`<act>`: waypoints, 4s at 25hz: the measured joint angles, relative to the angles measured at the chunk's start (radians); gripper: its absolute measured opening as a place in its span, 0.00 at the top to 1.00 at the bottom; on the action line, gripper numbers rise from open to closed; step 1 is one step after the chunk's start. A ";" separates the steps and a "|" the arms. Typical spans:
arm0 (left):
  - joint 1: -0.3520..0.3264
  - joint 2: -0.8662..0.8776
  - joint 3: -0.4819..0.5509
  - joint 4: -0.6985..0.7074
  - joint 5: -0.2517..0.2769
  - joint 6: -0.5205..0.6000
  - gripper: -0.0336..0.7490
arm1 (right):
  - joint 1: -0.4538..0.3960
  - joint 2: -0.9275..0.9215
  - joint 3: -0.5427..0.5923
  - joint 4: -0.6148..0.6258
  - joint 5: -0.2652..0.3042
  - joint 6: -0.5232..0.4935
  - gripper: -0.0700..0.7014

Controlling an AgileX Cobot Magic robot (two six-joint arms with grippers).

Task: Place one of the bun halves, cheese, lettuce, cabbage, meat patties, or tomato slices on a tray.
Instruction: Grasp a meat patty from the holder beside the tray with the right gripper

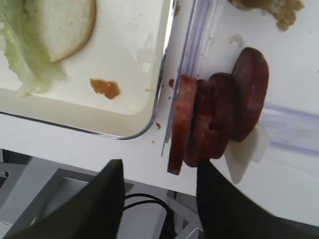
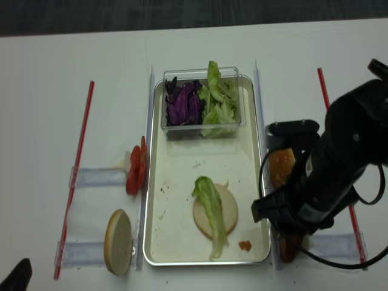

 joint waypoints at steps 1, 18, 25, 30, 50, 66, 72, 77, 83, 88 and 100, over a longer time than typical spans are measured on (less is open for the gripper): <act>0.000 0.000 0.000 0.000 0.000 0.000 0.46 | 0.000 0.008 0.000 -0.002 -0.005 0.002 0.44; 0.000 0.000 0.000 0.000 0.000 0.000 0.46 | 0.002 0.111 -0.020 -0.056 -0.047 0.033 0.45; 0.000 0.000 0.000 0.000 0.000 0.000 0.46 | 0.002 0.114 -0.020 -0.066 -0.052 0.035 0.57; 0.000 0.000 0.000 0.000 0.000 0.000 0.46 | 0.002 0.114 -0.020 -0.077 -0.036 0.035 0.59; 0.000 0.000 0.000 0.000 0.000 0.000 0.46 | 0.002 0.114 -0.020 -0.080 -0.017 0.012 0.80; 0.000 0.000 0.000 0.000 0.000 0.000 0.46 | 0.002 0.080 -0.020 -0.062 -0.009 0.009 0.81; 0.000 0.000 0.000 0.000 0.000 0.000 0.46 | 0.002 0.079 -0.020 -0.055 -0.009 0.009 0.81; 0.000 0.000 0.000 0.000 0.000 0.000 0.46 | 0.002 0.065 -0.020 -0.054 -0.009 0.009 0.81; 0.000 0.000 0.000 0.000 0.000 0.000 0.46 | 0.002 0.019 -0.020 -0.043 -0.008 0.009 0.81; 0.000 0.000 0.000 0.000 0.000 0.000 0.46 | 0.002 -0.007 -0.020 -0.032 -0.006 0.009 0.81; 0.000 0.000 0.000 0.000 0.000 0.000 0.46 | 0.002 -0.091 -0.020 -0.028 0.031 0.009 0.81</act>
